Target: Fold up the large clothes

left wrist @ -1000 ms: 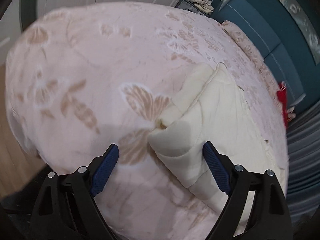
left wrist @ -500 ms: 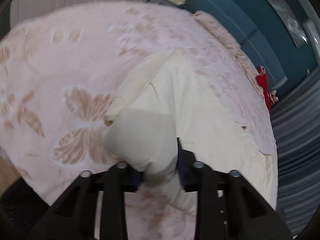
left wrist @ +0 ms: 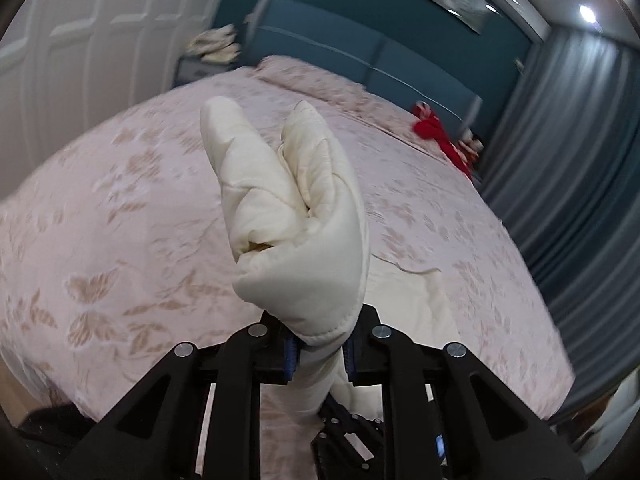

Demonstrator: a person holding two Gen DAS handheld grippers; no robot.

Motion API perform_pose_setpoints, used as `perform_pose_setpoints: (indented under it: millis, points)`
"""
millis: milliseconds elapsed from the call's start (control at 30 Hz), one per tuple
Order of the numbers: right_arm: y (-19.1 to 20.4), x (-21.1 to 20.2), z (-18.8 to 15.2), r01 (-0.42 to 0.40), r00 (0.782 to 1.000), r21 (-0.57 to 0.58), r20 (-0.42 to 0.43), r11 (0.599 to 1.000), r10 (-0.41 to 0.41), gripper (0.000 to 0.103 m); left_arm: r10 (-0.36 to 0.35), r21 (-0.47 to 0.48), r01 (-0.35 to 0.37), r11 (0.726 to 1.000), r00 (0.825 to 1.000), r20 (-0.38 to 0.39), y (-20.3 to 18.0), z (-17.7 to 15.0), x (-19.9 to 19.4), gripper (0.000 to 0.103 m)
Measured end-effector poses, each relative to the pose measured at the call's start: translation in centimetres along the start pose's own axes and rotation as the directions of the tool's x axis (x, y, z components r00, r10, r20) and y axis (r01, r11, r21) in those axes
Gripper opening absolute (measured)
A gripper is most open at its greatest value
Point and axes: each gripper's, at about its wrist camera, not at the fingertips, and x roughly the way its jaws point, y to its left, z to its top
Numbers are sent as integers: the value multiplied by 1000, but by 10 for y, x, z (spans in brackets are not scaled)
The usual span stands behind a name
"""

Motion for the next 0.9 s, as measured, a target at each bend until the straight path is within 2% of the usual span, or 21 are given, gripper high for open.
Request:
perform_pose_setpoints:
  millis: [167,333,467,533,667,800,900]
  points:
    - [-32,-48,-4,-9,998,32,64,999,7,0,-37,69,40,997,999,-40,-49,-4,21,16]
    - [-82,-93,-13,44,993,99,105,994,-54,3,-84,109,97,989,990,-115,-95,-15,56,16]
    - [-112,-118,-25,119,985,95,117,988,-130,4,-93,133,124,983,971,-221,-129,-41,101,16]
    - [-123,-125,-30,142,982,91,115,986,-152,4,-84,140,124,982,961,-264,-140,-58,120,16]
    - [-145,-131,-40,184,976,106,98,977,-194,4,-44,182,103,978,952,-301,-155,-85,146,16]
    - [-161,-134,-45,193,975,134,87,972,-205,4,-39,190,117,975,927,-372,-157,-102,169,16]
    - [-164,-137,-44,192,974,138,93,972,-206,4,-45,196,126,972,926,-375,-158,-104,168,17]
